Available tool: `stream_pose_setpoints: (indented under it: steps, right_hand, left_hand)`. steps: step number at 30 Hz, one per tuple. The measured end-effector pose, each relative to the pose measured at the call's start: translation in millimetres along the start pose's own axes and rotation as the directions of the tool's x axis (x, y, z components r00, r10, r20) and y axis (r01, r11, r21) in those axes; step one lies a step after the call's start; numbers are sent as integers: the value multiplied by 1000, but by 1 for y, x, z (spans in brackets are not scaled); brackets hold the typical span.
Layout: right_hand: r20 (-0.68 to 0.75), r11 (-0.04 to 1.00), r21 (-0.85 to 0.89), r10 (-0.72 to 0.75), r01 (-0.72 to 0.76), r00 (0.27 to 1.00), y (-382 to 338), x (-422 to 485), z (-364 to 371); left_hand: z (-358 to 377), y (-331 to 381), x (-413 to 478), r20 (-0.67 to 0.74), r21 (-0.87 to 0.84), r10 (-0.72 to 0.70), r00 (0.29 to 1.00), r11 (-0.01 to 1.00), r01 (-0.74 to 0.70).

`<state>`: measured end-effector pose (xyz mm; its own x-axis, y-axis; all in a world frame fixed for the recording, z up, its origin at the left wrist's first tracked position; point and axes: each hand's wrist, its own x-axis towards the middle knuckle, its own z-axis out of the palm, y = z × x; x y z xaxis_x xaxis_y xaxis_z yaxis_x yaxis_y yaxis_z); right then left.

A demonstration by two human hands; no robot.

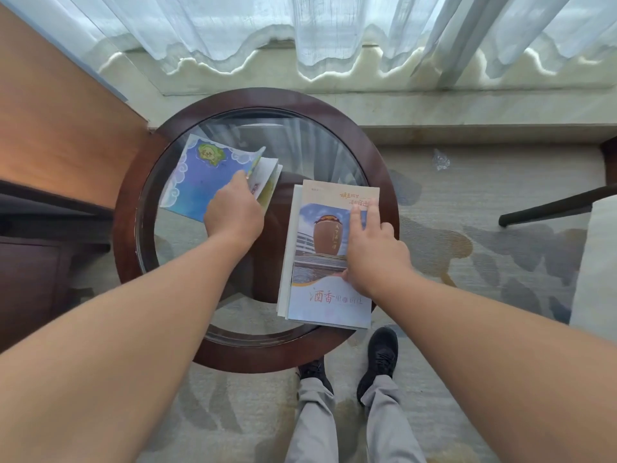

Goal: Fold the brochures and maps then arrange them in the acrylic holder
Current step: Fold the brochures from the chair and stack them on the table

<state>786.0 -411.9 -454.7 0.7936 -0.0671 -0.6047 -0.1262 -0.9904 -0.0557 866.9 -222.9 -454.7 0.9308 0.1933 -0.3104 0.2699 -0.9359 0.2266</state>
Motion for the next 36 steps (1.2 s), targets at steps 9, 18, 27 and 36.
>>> stream_pose_setpoints:
  steps: [9,18,27,36]
  right_hand:
    - [35,916,400,-51,33,998,19,5,-14]
    - [157,990,130,-71,51,985,12,7,-25]
    - [216,999,-35,-27,36,976,4,9,-32]
    - [193,988,-137,-38,65,980,-3,3,-31]
  left_hand:
    - [-23,8,-58,-238,-379,286,928,853,-359]
    - [18,-19,-27,242,64,174,954,979,-195]
    - [22,-30,1,318,255,252,914,906,-338]
    - [-5,-58,29,50,-20,-220,974,975,221]
